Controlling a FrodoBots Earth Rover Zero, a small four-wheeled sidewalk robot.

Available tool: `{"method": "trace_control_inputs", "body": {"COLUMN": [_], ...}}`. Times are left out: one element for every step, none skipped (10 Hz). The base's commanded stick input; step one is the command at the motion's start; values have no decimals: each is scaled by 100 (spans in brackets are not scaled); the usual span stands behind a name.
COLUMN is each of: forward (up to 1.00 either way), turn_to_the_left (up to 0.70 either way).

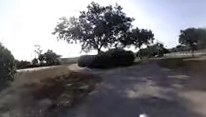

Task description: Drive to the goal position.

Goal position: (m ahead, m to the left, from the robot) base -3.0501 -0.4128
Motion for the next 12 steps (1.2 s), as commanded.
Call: {"method": "trace_control_inputs", "body": {"forward": [0, 0, 0, 0, 0, 0, 0, 0, 0, 0, 0, 0], "turn_to_the_left": [100, 100, 100, 100, 100, 100, 100, 100, 100, 100, 100, 100]}}
